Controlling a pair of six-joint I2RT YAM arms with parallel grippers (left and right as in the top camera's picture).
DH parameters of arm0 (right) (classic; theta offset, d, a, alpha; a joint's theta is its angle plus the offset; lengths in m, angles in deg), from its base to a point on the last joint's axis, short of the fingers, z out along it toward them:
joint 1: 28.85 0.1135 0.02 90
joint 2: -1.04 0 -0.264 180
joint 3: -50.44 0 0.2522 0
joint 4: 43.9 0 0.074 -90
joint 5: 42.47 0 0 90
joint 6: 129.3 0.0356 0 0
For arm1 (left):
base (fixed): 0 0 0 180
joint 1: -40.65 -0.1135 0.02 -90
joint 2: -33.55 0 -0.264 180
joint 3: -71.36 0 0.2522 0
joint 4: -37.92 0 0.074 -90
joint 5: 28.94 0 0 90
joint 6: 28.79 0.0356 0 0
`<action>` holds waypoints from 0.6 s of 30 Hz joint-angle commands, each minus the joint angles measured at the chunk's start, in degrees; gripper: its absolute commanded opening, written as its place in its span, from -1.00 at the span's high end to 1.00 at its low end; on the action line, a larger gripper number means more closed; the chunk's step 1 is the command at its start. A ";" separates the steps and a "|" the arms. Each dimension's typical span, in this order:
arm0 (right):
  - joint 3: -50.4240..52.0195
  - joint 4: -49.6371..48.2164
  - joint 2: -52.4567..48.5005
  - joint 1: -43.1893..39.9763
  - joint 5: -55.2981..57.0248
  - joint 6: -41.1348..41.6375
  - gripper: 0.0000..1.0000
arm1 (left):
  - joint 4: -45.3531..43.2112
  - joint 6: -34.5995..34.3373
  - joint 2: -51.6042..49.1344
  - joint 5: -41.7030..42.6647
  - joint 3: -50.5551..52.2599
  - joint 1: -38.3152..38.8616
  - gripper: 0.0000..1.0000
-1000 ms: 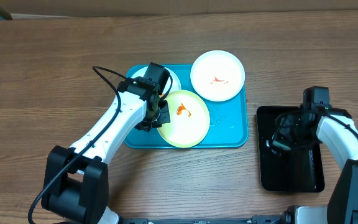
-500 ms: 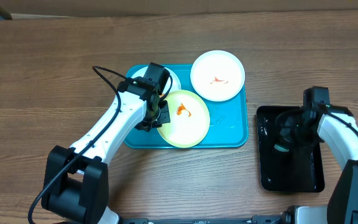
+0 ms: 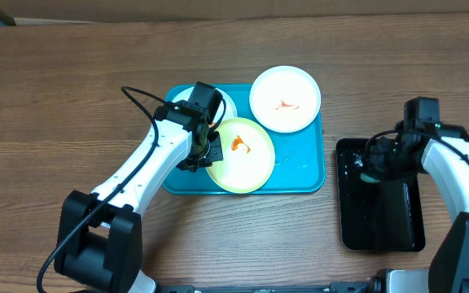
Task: Clean dirty plates on tray and stack at the side
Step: 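Grasp the green sponge with the right gripper and lift it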
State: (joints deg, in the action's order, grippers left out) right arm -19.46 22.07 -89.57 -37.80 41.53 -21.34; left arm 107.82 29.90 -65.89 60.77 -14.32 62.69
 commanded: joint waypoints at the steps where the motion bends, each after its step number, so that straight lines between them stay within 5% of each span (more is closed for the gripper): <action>1: 5.11 -3.23 -0.07 -0.02 -1.60 -0.20 0.92 | -0.04 0.70 0.07 -0.74 0.20 0.11 0.92; 9: 16.37 -14.56 -0.07 -0.02 -4.04 0.46 0.92 | -0.04 0.70 0.07 -0.74 0.20 0.11 0.91; 18: 5.64 -6.05 0.61 -0.02 -6.91 -0.04 0.92 | -0.07 0.70 0.07 -0.74 0.20 0.09 0.92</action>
State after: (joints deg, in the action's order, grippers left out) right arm -9.43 14.42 -88.83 -38.13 35.96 -21.28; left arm 107.82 29.90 -65.89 60.77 -14.32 62.67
